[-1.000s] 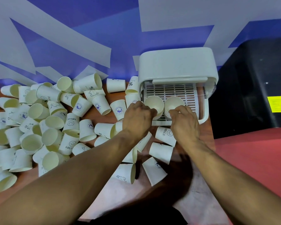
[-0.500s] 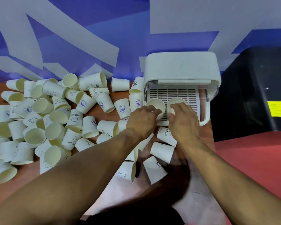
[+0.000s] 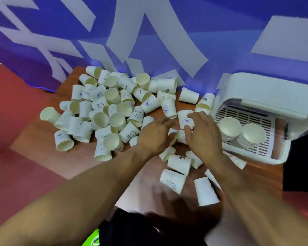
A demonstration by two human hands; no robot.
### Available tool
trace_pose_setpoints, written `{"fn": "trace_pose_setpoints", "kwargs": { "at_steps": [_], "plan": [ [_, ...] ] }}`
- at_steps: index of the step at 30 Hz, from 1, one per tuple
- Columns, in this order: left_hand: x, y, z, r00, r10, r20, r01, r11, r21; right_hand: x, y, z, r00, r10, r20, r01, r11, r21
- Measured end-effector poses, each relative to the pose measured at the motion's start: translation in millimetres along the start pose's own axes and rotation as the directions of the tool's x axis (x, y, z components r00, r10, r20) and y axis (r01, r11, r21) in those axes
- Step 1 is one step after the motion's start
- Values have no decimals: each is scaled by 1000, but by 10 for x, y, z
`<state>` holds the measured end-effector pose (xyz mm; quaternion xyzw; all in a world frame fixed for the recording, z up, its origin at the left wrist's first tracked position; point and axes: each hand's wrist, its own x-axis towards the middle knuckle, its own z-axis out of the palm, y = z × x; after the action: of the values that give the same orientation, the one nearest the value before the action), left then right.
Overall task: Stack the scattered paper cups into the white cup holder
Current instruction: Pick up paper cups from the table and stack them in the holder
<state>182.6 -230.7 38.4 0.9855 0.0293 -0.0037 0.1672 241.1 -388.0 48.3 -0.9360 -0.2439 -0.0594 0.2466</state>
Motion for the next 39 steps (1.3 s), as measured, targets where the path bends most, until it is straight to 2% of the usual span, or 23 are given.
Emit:
{"fn": "trace_pose_setpoints", "kwargs": {
  "at_steps": [5, 12, 17, 23, 28, 34, 39],
  "plan": [
    [-345, -660, -155, 984, -175, -28, 175, 984, -7, 118, -582, 271, 993, -91, 82, 88, 996, 33],
    [-726, -1471, -233, 945, -327, -18, 325, 943, -70, 214, -1309, 812, 965, -129, 229, 118, 991, 64],
    [-928, -2108, -249, 923, -385, 12, 384, 916, -118, 121, -1767, 1221, 909, -173, 378, 160, 985, 67],
    [-1139, -2783, -347, 814, -577, -64, 558, 808, -189, 0, -2140, 1603, 833, -136, 537, 141, 990, 32],
    [-1347, -3231, -362, 728, -684, -47, 675, 728, -121, 119, -2443, 1809, 833, -119, 540, 97, 993, 68],
    [-1573, -3616, -365, 733, -681, 3, 674, 726, 133, 329, -2809, 2115, 844, -74, 532, 65, 997, 36],
    [-1626, -3834, -392, 709, -686, 164, 679, 727, 106, 457, -2931, 2322, 810, -6, 586, 12, 1000, -6]
  ]
}}
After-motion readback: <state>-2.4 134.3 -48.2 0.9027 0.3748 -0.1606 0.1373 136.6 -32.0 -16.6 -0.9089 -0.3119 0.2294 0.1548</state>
